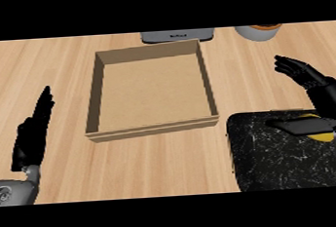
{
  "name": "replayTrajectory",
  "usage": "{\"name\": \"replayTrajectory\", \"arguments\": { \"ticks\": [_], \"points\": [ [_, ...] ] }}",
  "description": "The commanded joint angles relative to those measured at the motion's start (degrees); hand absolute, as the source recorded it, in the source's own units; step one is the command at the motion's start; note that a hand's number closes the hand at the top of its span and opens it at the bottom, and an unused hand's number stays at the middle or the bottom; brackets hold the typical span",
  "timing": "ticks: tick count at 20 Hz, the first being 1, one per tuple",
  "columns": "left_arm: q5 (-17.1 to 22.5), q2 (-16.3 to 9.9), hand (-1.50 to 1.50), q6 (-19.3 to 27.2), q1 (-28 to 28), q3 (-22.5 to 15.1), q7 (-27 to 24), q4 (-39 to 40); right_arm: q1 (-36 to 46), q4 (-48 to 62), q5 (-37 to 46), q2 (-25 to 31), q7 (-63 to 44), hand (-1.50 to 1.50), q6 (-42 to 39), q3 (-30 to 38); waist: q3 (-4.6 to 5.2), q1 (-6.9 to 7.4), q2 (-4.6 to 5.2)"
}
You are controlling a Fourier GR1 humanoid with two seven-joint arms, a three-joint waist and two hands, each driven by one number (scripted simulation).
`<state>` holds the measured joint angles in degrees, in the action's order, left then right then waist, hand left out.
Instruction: Pick the lemon from the tray and place it in the cardboard box
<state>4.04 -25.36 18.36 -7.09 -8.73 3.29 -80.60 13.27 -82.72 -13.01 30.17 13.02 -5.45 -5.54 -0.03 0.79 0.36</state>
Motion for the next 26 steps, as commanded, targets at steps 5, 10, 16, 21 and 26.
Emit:
{"name": "replayTrajectory", "arguments": {
  "ticks": [5,10,16,21,26],
  "points": [
    [0.0,2.2,0.00,-2.7,3.3,-2.9,-0.6,-2.3,3.6,25.0,-7.4,6.7,21.6,-1.50,-20.8,11.6,-0.16,0.67,0.21],
    [-0.6,1.4,0.00,-3.0,2.3,-3.0,1.3,-4.2,6.0,25.3,8.6,18.2,26.5,-1.50,-20.3,6.5,-0.13,1.07,0.29],
    [-2.4,3.2,0.00,-1.6,5.6,-4.3,-2.4,-3.1,8.4,23.4,22.3,27.3,27.7,-1.50,-21.9,-1.9,0.07,1.17,0.05],
    [-2.1,3.3,0.00,-1.5,4.8,-4.2,1.9,-6.6,9.0,22.7,31.6,32.3,28.9,-1.50,-24.1,-9.1,-0.02,0.81,-0.08],
    [-3.0,3.1,0.00,-1.5,5.6,-3.2,3.4,-8.6,10.3,20.3,36.8,27.8,23.7,-1.50,-24.0,-13.9,0.03,0.02,-0.34]
  ]
}}
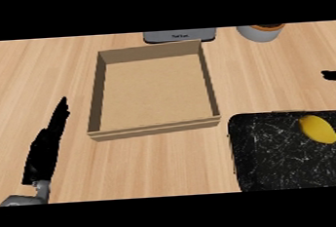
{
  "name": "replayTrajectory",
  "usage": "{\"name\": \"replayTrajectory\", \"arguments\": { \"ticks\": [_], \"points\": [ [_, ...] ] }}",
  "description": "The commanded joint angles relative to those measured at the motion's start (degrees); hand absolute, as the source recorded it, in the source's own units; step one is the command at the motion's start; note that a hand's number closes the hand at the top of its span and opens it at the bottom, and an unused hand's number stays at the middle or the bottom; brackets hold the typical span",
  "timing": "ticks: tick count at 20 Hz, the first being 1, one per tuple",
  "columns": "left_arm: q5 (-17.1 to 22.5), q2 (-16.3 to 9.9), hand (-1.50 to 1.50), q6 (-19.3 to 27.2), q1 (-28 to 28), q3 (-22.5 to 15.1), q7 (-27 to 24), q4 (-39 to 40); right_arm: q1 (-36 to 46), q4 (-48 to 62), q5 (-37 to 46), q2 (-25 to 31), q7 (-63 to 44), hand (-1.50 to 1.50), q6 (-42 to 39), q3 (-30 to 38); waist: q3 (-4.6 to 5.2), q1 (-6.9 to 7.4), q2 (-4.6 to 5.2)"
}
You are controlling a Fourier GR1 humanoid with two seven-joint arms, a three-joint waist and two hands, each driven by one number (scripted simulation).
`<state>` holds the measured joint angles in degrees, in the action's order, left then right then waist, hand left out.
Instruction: Pick the lemon from the tray and place it in the cardboard box
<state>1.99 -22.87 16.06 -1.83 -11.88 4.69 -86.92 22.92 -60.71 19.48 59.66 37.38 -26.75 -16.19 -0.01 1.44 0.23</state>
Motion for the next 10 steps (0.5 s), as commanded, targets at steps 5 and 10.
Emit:
{"name": "replayTrajectory", "arguments": {
  "ticks": [5,10],
  "points": [
    [-1.5,1.4,0.00,-1.7,0.1,3.4,-2.0,2.8,-4.4,-5.0,7.6,-4.1,-4.0,-1.50,-0.5,-0.5,0.03,-1.55,-0.28],
    [-4.0,3.8,0.00,-1.4,-0.4,3.0,1.0,0.9,-4.9,-1.3,12.9,-7.6,-3.2,-1.50,2.6,1.6,0.02,-1.55,-0.28]
  ]
}}
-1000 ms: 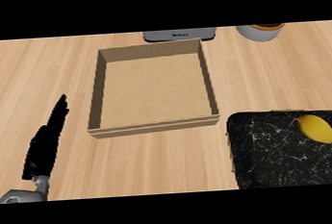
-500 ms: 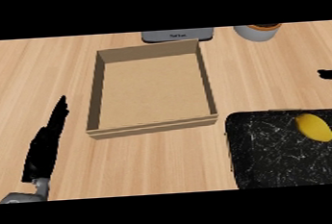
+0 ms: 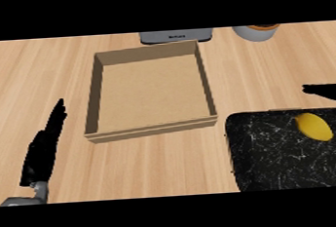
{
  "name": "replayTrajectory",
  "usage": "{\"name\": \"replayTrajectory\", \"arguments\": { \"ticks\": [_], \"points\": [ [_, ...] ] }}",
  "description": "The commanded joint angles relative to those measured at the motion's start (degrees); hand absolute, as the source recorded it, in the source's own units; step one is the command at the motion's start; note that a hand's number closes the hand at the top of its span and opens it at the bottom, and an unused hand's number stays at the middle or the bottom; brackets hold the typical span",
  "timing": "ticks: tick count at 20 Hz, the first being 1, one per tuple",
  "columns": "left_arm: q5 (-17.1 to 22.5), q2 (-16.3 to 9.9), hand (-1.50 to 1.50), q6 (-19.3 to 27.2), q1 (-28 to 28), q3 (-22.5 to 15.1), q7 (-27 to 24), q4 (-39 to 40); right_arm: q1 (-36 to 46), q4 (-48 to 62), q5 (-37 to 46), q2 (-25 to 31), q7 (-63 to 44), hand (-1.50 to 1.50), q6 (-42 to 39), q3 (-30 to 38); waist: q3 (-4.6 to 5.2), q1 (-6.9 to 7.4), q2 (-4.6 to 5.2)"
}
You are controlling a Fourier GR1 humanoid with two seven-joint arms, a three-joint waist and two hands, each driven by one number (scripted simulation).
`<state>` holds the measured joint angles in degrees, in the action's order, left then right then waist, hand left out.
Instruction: Pick the lemon from the tray and place it in the cardboard box
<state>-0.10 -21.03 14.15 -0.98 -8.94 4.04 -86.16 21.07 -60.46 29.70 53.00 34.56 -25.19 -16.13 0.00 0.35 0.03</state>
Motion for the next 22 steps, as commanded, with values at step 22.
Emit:
{"name": "replayTrajectory", "arguments": {
  "ticks": [22],
  "points": [
    [-6.7,6.1,0.00,-4.8,2.0,5.6,2.2,-4.0,-4.1,0.8,16.9,-11.5,-0.2,-1.50,0.1,9.9,0.01,-0.38,-0.10]
  ]
}}
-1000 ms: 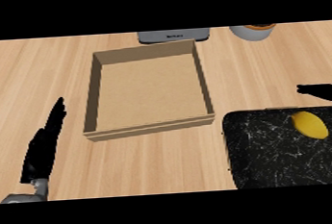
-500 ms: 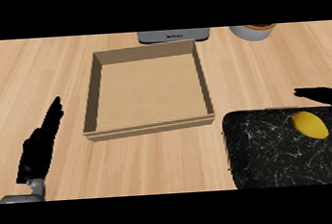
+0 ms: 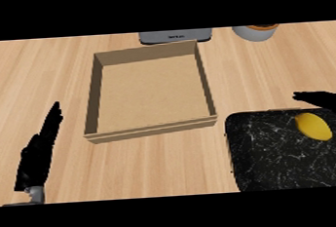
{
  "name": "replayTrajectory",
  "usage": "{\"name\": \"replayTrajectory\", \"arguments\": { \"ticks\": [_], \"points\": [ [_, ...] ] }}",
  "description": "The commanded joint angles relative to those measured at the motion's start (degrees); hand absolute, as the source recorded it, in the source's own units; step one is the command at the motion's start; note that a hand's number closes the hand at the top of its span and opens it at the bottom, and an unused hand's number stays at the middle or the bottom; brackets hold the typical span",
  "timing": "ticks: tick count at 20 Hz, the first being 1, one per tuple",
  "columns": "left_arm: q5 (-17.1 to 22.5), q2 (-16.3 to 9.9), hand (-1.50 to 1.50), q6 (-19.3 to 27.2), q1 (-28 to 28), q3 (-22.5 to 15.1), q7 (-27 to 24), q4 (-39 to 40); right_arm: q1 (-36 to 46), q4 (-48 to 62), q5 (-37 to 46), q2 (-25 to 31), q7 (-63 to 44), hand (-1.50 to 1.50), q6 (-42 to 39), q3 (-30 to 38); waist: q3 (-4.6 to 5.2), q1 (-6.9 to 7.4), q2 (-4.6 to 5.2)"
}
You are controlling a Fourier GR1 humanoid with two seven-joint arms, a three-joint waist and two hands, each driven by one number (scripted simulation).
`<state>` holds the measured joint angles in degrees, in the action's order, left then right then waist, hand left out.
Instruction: Pick the lemon from the tray and place it in the cardboard box
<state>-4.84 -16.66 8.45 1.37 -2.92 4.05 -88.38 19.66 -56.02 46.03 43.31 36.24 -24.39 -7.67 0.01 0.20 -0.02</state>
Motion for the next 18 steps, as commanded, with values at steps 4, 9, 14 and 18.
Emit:
{"name": "replayTrajectory", "arguments": {
  "ticks": [4,9,14,18],
  "points": [
    [-1.9,2.4,0.00,-1.5,-0.3,0.5,2.4,-1.8,-0.2,1.8,4.0,-4.3,-0.2,-1.50,0.6,2.3,-0.01,-0.01,0.00],
    [-2.8,2.6,0.00,-2.6,1.3,1.6,3.1,-3.9,-0.4,0.8,6.1,-4.5,0.9,-1.50,-0.4,3.2,0.00,0.03,-0.03],
    [-3.8,2.9,0.00,-3.0,-0.3,4.1,0.0,0.0,-3.9,0.0,7.7,-4.8,3.4,-1.50,2.8,4.6,0.00,-0.17,-0.02],
    [-4.0,3.6,0.00,-3.9,-0.7,3.9,2.6,-0.9,-4.6,2.1,10.9,-6.3,3.5,-1.50,3.7,3.2,0.00,-0.18,-0.01]
  ]
}}
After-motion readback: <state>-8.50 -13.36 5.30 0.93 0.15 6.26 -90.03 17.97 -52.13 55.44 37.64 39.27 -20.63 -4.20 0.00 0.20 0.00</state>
